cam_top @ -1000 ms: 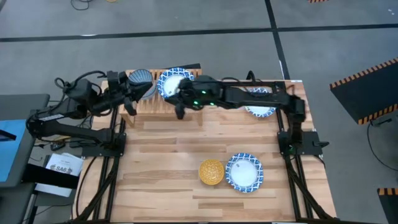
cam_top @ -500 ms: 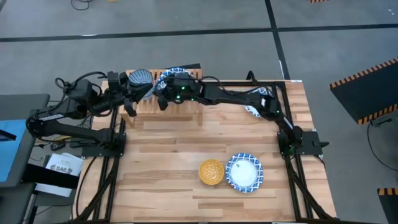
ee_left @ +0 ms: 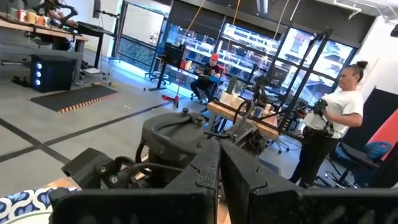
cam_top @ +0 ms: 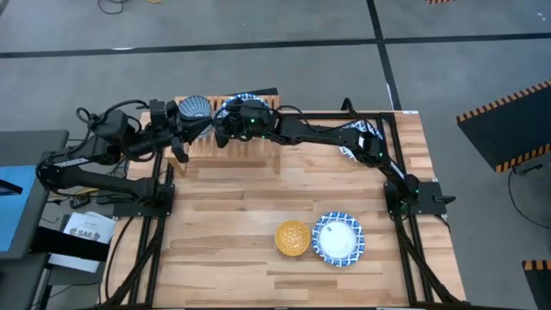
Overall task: Place and stack bowls onto a shelf
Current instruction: Stack the small blue bowl on top of the small orange bowl on the shelf
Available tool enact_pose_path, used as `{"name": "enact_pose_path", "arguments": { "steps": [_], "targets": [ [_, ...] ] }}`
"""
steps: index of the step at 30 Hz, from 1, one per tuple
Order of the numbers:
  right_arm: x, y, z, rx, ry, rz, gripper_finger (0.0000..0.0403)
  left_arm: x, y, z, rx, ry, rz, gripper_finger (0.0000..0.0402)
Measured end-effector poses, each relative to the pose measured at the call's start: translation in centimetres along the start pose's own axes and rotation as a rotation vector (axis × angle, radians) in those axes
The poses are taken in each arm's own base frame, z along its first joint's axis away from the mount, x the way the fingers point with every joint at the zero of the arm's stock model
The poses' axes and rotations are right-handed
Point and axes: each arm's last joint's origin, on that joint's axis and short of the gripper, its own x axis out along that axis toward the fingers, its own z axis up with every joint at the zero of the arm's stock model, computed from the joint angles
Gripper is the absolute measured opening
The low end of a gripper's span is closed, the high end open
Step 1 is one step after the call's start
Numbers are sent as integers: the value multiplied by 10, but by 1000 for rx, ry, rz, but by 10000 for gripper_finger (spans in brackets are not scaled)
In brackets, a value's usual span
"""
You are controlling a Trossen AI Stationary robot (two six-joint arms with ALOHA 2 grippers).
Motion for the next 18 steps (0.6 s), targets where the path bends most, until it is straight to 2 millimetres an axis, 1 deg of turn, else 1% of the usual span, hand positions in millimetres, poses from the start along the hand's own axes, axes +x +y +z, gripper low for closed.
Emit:
{"name": "enact_pose_path", "arguments": {
  "steps": [6,18],
  "targets": [
    [3,-6,-3,-27,8,-21,17,0,0,0,-2,1,0,0],
    [3,-6,-3,-79,-4,-43,17,0,0,0,-5,2,3,0]
  ]
}}
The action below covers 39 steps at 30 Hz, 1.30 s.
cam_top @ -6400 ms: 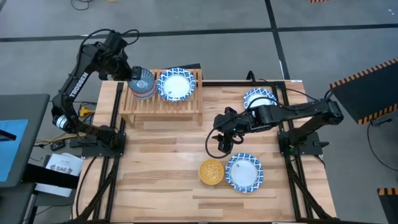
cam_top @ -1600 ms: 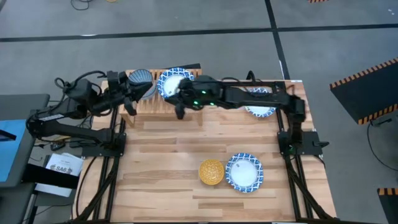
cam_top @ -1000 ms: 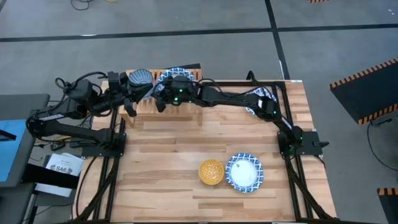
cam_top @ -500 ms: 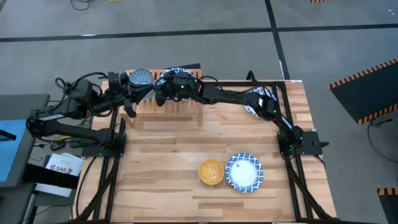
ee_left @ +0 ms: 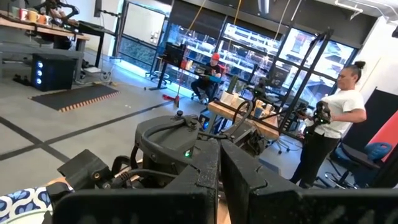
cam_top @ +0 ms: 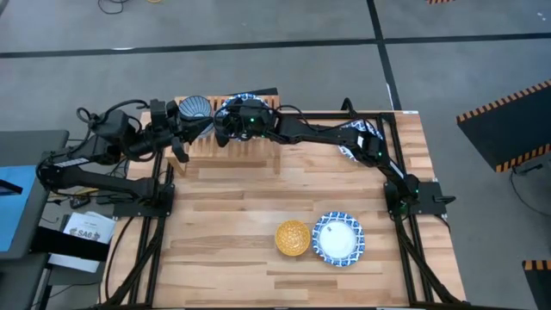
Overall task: Place and stack bowls onto a shelf
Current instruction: Stack the small blue bowl on top of the small orange bowl on the shelf
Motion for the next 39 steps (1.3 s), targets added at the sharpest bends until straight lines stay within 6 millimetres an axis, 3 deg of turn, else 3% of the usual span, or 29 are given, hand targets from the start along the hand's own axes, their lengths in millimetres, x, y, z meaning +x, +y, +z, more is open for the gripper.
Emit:
{"name": "enact_pose_path", "arguments": {
  "steps": [33,36,39],
  "targets": [
    [-1,-9,-11,-101,125,-47,17,0,0,1,5,-17,2,0],
    [-9,-11,-3,-144,165,-59,17,0,0,1,8,-20,15,0],
    [-22,-11,16,-166,161,-65,17,0,1,2,8,-24,29,0]
  ]
}}
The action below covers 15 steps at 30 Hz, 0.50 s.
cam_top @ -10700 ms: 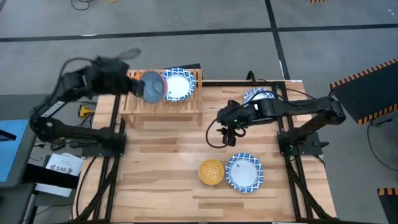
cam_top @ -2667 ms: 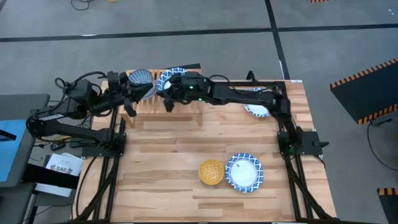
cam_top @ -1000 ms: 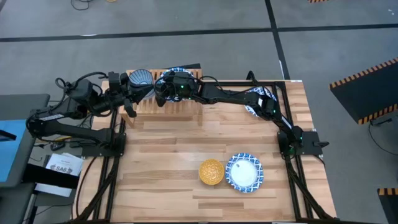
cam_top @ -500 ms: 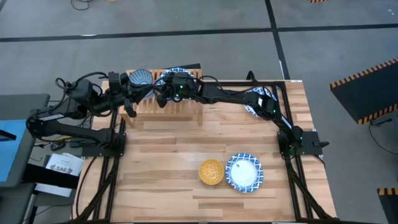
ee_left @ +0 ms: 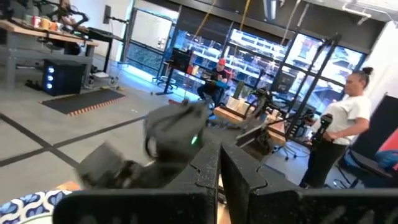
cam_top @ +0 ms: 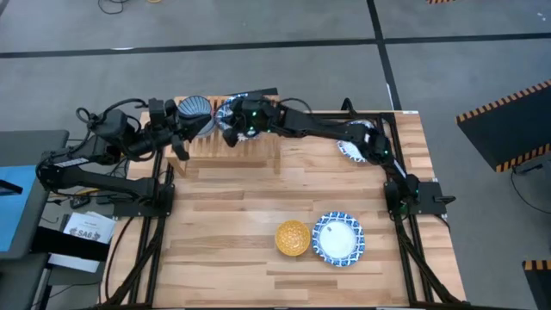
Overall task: Place and stack bowls onto a shelf
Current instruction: Stack the small blue bowl on top of the small orange bowl on the shelf
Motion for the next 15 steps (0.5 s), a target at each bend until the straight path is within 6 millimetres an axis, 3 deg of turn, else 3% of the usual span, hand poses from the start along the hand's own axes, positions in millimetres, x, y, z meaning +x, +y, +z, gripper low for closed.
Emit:
{"name": "enact_pose_path", "arguments": {
  "steps": [5,10,15],
  "targets": [
    [-29,-5,16,-112,83,-17,17,3,-1,-3,22,6,44,0],
    [-74,-8,42,-211,137,-24,17,13,-6,-13,50,39,79,0],
    [-112,-20,53,-255,239,-56,17,25,-14,-26,68,92,70,0]
  ]
}}
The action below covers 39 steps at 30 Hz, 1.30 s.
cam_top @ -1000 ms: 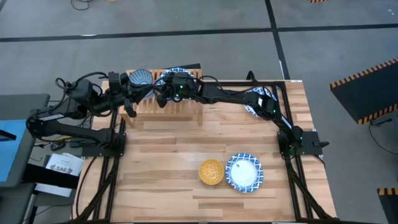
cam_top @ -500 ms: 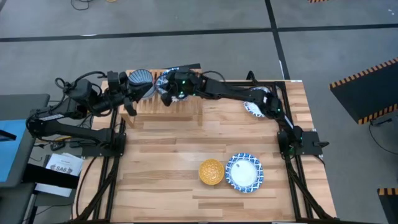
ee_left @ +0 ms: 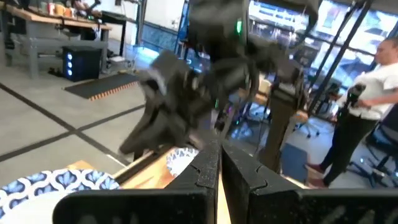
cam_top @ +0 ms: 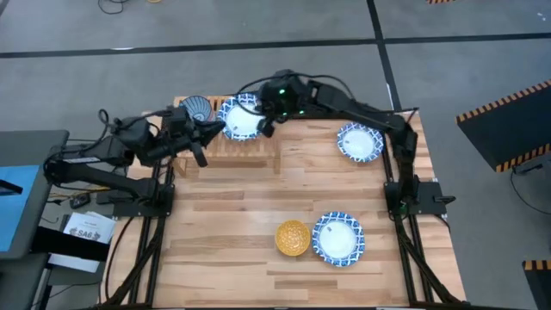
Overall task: Place and stack bowls onto a shelf
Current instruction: Stack the small blue bowl on top of the small orange bowl on the shelf
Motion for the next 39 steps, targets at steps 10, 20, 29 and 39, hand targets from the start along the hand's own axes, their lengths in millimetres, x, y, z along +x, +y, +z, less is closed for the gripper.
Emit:
{"name": "enact_pose_path", "arguments": {
  "steps": [10,20,29,39],
  "targets": [
    [-77,-11,-63,120,-28,-41,17,23,-14,-14,-37,97,190,0],
    [-106,0,-132,315,-72,-57,18,86,-36,-42,219,680,559,0],
    [-104,11,-138,307,-52,-25,19,125,-46,-87,613,1035,637,0],
    [-99,15,-139,358,-30,-16,20,134,-35,-93,781,1091,642,0]
  ]
}}
